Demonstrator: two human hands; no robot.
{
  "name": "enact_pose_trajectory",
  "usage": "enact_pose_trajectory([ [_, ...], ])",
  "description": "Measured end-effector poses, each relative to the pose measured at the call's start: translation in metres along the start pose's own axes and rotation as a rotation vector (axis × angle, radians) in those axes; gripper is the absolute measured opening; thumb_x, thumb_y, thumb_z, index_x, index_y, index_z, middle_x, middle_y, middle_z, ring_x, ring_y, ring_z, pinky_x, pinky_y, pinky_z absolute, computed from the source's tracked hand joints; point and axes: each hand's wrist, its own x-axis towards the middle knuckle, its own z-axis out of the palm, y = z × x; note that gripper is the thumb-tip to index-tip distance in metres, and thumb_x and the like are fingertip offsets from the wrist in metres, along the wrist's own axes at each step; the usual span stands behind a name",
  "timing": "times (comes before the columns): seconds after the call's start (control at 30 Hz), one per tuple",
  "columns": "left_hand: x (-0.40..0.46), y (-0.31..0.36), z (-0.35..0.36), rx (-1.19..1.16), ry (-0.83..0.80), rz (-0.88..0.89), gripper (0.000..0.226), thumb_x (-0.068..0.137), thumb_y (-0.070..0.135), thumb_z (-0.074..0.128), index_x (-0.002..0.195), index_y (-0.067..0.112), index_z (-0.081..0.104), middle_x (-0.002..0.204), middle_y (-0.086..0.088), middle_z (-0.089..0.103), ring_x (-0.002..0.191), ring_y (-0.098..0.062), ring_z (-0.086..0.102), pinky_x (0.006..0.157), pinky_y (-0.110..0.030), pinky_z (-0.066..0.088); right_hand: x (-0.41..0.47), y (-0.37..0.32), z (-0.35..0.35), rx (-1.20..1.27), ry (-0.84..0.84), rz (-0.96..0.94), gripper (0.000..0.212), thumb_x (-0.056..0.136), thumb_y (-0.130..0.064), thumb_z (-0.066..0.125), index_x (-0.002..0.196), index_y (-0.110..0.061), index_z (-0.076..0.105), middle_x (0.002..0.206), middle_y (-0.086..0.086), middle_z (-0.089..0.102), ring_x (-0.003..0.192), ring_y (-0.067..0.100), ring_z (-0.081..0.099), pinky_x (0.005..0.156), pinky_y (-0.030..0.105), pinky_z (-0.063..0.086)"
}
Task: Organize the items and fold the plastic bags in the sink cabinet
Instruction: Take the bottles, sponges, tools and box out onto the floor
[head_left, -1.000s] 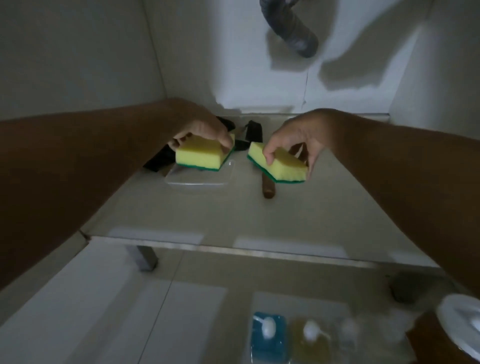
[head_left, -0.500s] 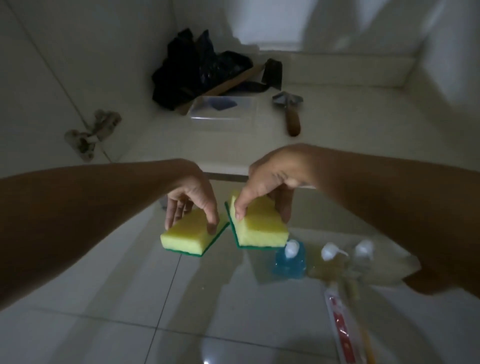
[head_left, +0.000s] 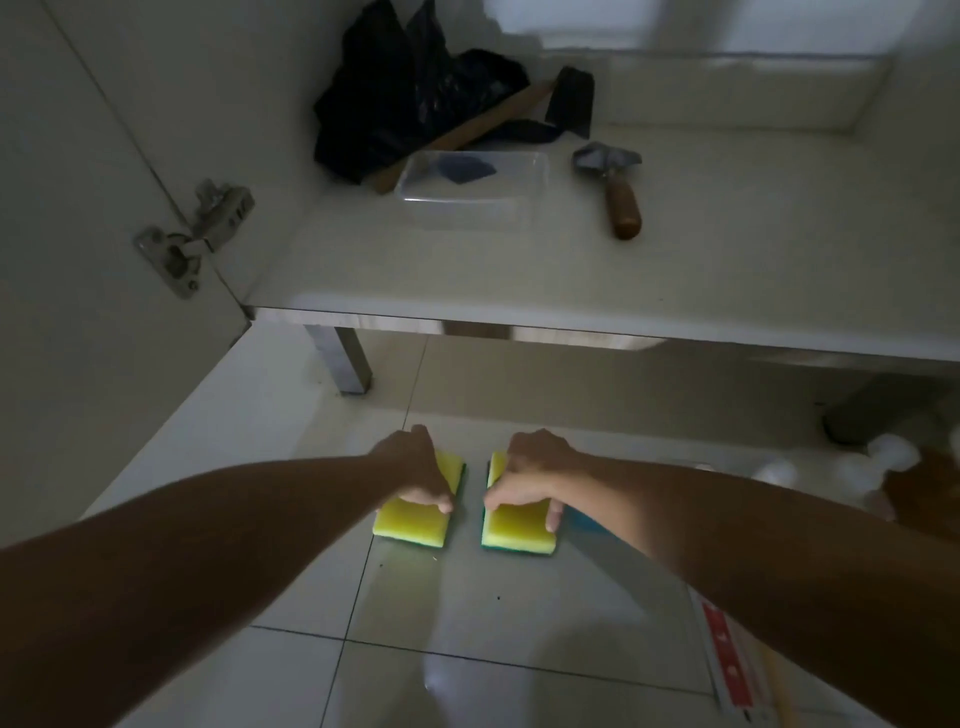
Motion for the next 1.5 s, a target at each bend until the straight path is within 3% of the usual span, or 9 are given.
enact_pose_trajectory([
  [0.37,0.008,0.003,0.013,-0.08,0.015,0.077,0.097,0.067,0.058,0.078,0.139,0.01,0.035,0.129,-0.013,0.049,0.104,-0.029,0.06,0.08,-0.034,0.057,0.003,0.008,0.003,-0.142,0.027,-0.036,0.06,0.089,-0.033,0.07,0.129,0.004,0.046,0.11,0.022,0.066,0.068,0.029,0.074,0.069,0.034,0.06],
  [0.5,0.003,0.011,-0.024,0.205,0.009,0.163,0.109,0.065,0.063,0.076,0.149,0.015,0.025,0.147,-0.009,0.04,0.129,-0.029,0.046,0.099,-0.037,0.045,-0.018,-0.005,-0.018,-0.206,0.026,-0.101,0.062,0.088,-0.029,0.072,0.133,0.005,0.046,0.115,0.022,0.064,0.063,0.028,0.073,0.061,0.033,0.06],
  [0.57,-0.009,0.02,-0.063,0.285,-0.088,0.193,0.099,0.071,0.059,0.074,0.147,0.013,0.032,0.146,-0.007,0.043,0.125,-0.029,0.05,0.091,-0.035,0.051,-0.04,-0.013,-0.042,-0.233,0.036,-0.181,0.057,0.088,-0.033,0.071,0.128,0.002,0.05,0.098,0.018,0.07,0.06,0.026,0.073,0.052,0.028,0.057],
  [0.7,-0.048,0.029,-0.155,-0.037,-0.342,0.297,0.049,0.078,0.04,0.075,0.12,0.017,0.065,0.111,-0.01,0.067,0.092,-0.026,0.068,0.077,-0.042,0.058,-0.081,-0.016,-0.114,-0.2,0.094,-0.278,0.043,0.088,-0.028,0.071,0.116,0.003,0.061,0.074,0.017,0.073,0.06,0.026,0.072,0.039,0.02,0.048],
  [0.93,-0.046,0.039,-0.261,-0.338,0.276,0.47,0.025,0.084,0.025,0.072,0.104,0.01,0.071,0.093,-0.012,0.071,0.082,-0.025,0.068,0.066,-0.031,0.058,-0.074,-0.002,-0.22,-0.031,0.436,-0.317,0.04,0.086,-0.019,0.074,0.119,-0.006,0.057,0.078,0.018,0.071,0.065,0.029,0.073,0.059,0.036,0.061],
  [1.1,0.0,0.066,-0.295,-0.135,0.641,0.492,0.02,0.088,0.017,0.066,0.092,0.0,0.074,0.094,-0.013,0.071,0.093,-0.029,0.066,0.082,-0.041,0.055,-0.023,0.007,-0.268,0.039,0.62,-0.235,0.03,0.086,-0.02,0.074,0.109,-0.002,0.065,0.081,0.018,0.071,0.072,0.029,0.073,0.067,0.043,0.062],
  [1.3,0.055,0.098,-0.317,-0.002,0.713,0.414,0.039,0.092,0.018,0.057,0.056,0.008,0.046,0.064,-0.007,0.046,0.074,-0.027,0.051,0.066,-0.031,0.038,0.037,0.022,-0.288,0.082,0.827,-0.107,0.026,0.084,-0.023,0.068,0.103,-0.007,0.063,0.09,0.013,0.065,0.07,0.028,0.069,0.062,0.037,0.062],
  [1.4,0.086,0.105,-0.321,0.023,0.717,0.385,0.032,0.096,0.015,0.052,0.066,0.002,0.056,0.071,-0.011,0.052,0.078,-0.027,0.053,0.064,-0.028,0.04,0.058,0.031,-0.29,0.11,0.915,-0.045,0.019,0.081,-0.024,0.07,0.087,-0.011,0.056,0.081,0.007,0.059,0.079,0.028,0.064,0.068,0.035,0.055],
  [1.5,0.116,0.11,-0.321,0.015,0.702,0.341,0.027,0.097,0.013,0.049,0.105,-0.006,0.066,0.107,-0.019,0.064,0.102,-0.033,0.059,0.087,-0.035,0.049,0.075,0.039,-0.295,0.132,0.942,-0.014,0.02,0.08,-0.023,0.071,0.082,-0.012,0.054,0.074,0.005,0.054,0.077,0.027,0.062,0.065,0.033,0.05],
])
